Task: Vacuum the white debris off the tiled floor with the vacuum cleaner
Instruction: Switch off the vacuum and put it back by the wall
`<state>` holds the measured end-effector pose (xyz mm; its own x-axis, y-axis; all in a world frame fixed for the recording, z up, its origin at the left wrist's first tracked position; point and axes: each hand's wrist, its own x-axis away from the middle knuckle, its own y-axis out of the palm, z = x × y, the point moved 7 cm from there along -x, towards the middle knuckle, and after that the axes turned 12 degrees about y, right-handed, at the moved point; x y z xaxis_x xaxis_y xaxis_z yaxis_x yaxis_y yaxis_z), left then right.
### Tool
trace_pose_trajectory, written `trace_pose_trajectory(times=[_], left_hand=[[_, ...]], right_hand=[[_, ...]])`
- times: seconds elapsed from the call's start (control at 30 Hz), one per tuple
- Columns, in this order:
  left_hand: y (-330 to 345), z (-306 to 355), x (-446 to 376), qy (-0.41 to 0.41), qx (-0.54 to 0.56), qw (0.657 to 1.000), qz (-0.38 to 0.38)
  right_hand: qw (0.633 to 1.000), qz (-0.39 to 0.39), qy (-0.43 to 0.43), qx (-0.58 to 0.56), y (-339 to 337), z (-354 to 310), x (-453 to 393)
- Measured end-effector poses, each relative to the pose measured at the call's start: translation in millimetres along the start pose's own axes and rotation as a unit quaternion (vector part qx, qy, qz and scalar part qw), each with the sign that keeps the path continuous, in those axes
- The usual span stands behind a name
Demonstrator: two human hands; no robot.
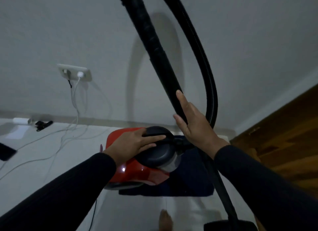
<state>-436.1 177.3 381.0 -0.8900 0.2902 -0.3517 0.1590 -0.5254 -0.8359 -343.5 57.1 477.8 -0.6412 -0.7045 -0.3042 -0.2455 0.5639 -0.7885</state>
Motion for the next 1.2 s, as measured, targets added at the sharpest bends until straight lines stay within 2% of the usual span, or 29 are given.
trace_pose_trajectory(times=[0.1, 0.33, 0.5, 0.63, 0.83, 0.93, 1.03, 1.13, 1.2], left_hand=[[65.5, -45.9, -13.1, -0.029, 0.019, 0.999, 0.005], [217.6, -151.1, -4.8, -0.007, -0.037, 0.999, -0.015], [319.3, -230.3, 18.4, -0.013, -0.062, 0.997, -0.046], [371.9, -265.5, 38.5, 0.019, -0.091, 0.995, -0.041], [384.5, -288.2, 49.6, 0.020, -0.171, 0.984, 0.041], [381.0, -285.9, 53.1, 0.005, -0.152, 0.984, 0.088], [381.2, -287.6, 72.1, -0.093, -0.057, 0.974, 0.200], [390.8, -299.0, 106.8, -0.231, 0.059, 0.915, 0.324], [396.7, -304.6, 122.6, -0.294, 0.085, 0.883, 0.356]], right_hand=[[0.997, -0.068, -0.040, -0.015, 48.8, 53.7, -18.1], [0.974, -0.162, -0.157, 0.032, 184.7, 169.1, -18.4], [0.961, -0.183, -0.199, 0.055, 269.6, 247.5, -9.3], [0.958, -0.177, -0.212, 0.081, 323.6, 295.3, 2.5], [0.954, -0.136, -0.259, 0.067, 375.4, 316.0, 18.5], [0.951, -0.154, -0.260, 0.059, 394.5, 315.1, 19.1], [0.949, -0.175, -0.256, 0.065, 410.3, 320.7, 24.0], [0.948, -0.175, -0.253, 0.079, 418.5, 323.4, 25.4], [0.950, -0.179, -0.243, 0.083, 421.9, 325.4, 22.1]])
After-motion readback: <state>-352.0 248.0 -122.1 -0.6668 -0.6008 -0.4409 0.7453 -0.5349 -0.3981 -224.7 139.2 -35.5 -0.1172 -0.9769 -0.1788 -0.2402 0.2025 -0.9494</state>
